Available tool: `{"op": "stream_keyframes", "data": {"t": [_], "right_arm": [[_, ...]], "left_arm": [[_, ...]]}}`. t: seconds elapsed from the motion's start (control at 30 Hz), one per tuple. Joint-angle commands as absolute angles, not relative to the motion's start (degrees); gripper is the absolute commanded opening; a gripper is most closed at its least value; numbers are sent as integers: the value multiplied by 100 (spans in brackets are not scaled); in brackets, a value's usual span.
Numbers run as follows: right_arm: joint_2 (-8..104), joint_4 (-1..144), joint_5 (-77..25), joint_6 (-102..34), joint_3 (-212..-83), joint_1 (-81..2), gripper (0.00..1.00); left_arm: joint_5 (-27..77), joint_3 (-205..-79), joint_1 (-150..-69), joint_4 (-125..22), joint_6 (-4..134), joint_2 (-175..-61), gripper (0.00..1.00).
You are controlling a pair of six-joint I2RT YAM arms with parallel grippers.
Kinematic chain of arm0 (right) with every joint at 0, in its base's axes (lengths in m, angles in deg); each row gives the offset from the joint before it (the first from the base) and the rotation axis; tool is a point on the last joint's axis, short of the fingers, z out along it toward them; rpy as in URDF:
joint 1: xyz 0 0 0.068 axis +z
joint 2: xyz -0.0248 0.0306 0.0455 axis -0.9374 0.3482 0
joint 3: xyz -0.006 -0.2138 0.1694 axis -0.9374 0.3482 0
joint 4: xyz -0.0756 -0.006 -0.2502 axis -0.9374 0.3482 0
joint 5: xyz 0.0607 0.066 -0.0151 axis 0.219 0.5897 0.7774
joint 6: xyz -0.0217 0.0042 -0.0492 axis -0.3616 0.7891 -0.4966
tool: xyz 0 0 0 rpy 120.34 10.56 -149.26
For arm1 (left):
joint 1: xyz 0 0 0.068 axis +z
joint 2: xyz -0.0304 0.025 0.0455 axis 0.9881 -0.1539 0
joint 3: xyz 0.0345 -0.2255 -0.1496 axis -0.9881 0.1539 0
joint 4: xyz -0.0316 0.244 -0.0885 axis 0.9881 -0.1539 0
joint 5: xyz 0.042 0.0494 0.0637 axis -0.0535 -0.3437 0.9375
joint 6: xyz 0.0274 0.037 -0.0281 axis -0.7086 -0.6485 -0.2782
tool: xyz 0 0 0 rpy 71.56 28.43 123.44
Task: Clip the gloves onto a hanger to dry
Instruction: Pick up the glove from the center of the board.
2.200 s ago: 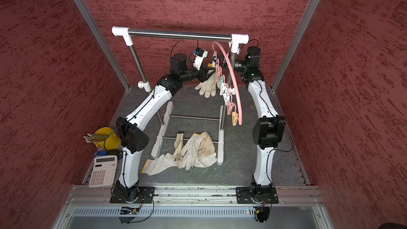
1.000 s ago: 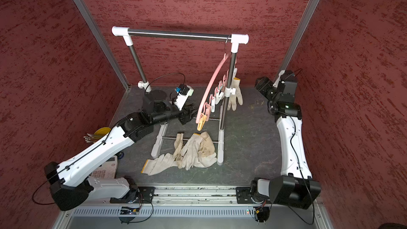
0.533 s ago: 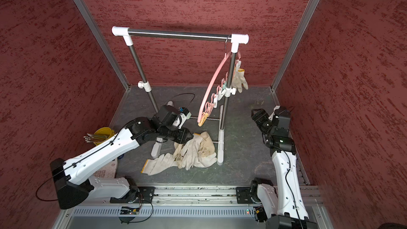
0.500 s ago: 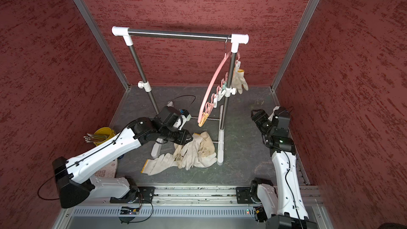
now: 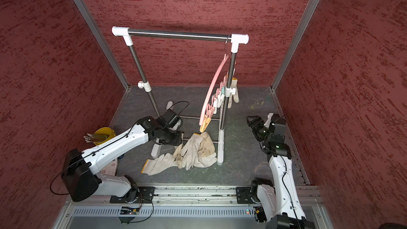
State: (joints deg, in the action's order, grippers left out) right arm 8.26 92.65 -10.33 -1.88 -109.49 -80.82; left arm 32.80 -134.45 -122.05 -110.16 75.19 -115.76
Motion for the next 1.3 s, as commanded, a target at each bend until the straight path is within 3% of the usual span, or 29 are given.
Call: {"op": "stream_keyframes", "data": {"t": [0.0,0.6,0.7,0.87,1.0,1.13,1.27], "right_arm": [[874,9000,-861,-198,-11068,-8081,75],[786,9267,-263,-240,-11344,-8078,74],[805,9364,-244,-297,-11403,-8080,73],[869,9429,-319,-359,-11385,-8080,72],[904,9289,-266,-378,-11385,-8079,72],[1092,9059,31,-544,-11670,-8079,68],[1385,8891,400,-999,-12215,-8078,65]], "left_arm": [[3452,-13372,-12158,-10457,7460,-11718,41],[4480,-13302,-12132,-9233,7319,-13073,39],[4498,-13418,-12118,-9117,7266,-13136,30],[4502,-13558,-12119,-9058,7185,-13041,0],[4585,-13604,-12131,-9089,7021,-12648,0],[4023,-13548,-12110,-8398,6038,-11814,0],[2474,-13547,-11853,-7285,5031,-10916,0]]}}
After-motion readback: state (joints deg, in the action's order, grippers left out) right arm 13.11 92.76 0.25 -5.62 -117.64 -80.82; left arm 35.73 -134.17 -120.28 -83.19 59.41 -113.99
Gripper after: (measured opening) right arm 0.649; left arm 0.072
